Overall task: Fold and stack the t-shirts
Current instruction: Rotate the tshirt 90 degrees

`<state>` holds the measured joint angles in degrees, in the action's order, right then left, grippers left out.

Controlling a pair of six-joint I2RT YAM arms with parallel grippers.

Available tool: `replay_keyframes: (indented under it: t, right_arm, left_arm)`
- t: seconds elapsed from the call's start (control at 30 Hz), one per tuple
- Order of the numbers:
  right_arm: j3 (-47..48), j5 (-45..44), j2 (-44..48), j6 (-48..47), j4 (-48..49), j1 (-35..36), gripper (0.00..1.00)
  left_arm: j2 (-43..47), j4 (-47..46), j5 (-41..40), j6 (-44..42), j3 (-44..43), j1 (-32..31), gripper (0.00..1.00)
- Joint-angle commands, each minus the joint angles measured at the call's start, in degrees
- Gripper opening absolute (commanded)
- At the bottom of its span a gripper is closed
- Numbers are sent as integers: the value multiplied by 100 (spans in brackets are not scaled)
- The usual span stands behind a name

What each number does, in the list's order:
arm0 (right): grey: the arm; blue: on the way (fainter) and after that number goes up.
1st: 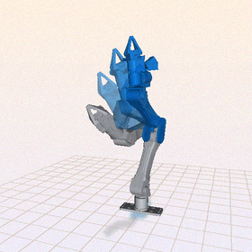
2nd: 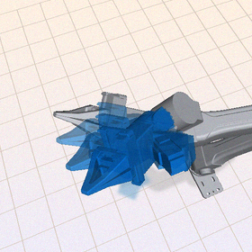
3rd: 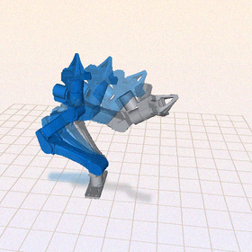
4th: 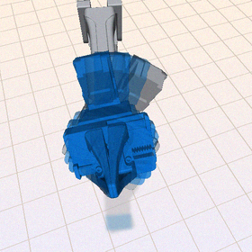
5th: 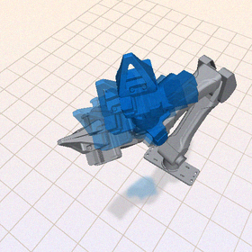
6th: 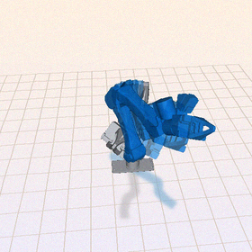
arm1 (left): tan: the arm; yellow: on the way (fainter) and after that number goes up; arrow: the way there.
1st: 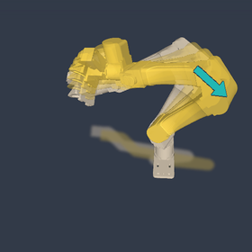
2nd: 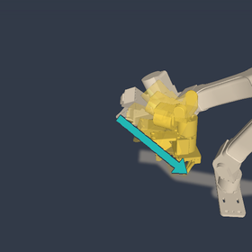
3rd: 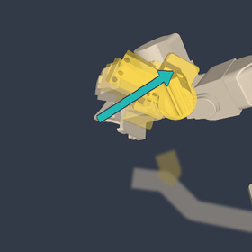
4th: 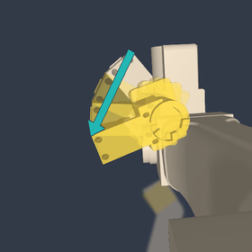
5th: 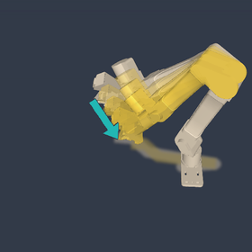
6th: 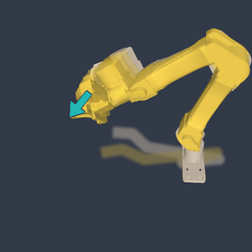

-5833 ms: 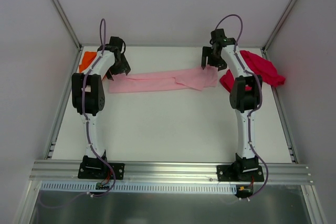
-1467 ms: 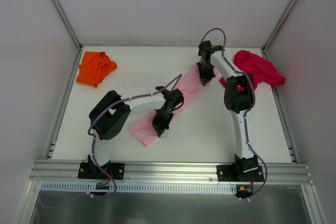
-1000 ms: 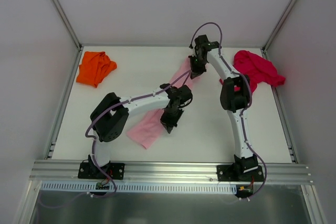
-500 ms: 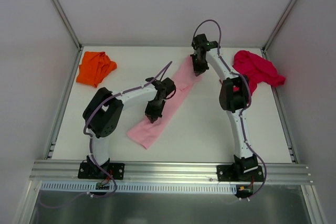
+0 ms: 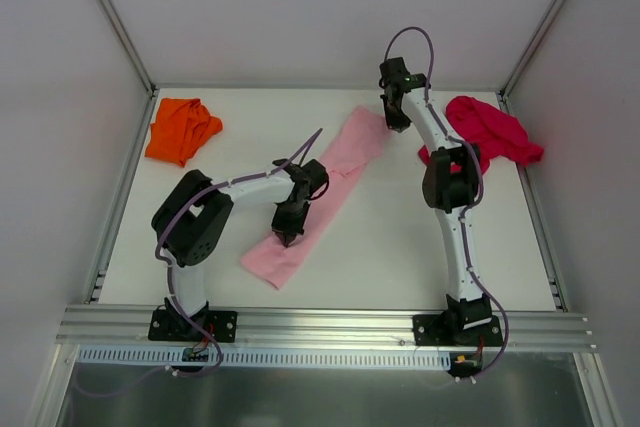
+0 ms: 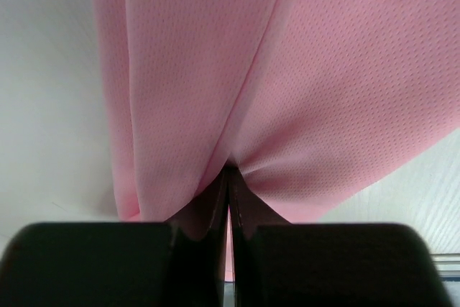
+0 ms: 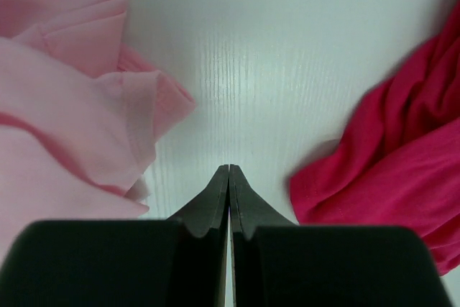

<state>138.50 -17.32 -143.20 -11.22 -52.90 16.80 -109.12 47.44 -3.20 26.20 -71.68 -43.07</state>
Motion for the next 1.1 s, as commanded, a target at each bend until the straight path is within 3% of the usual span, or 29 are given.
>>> replay_keyframes:
  t: [0.0,0.27,0.4,0.5,0.73,0.93,1.07]
  right_arm:
    - [248,53,-313,-108,-97,165,1]
    - [283,475,-622,-47,-88,535,1]
    - [257,1333,-622,32,-36,614,1]
    - [213,2275,-587,85,61,667,1]
    - [266,2628,-481,50,131,755,1]
    - [143,3498,-420,6,122,764,1]
    - [-50,3106,-244,-152,79,772,1]
  left_arm:
    - [39,-244,389,96,435,-35,0]
    - [277,-261,733,307,629,-210,0]
    - [251,-428,917,369,612,-281,0]
    - [102,-429,997,360,366,-404,0]
    - [-223,-411,1058,263,-451,-580,0]
    - [-715,-271,1155,123,-1294,-790,0]
    - [-1006,-174,1182,61,-1630,-870,0]
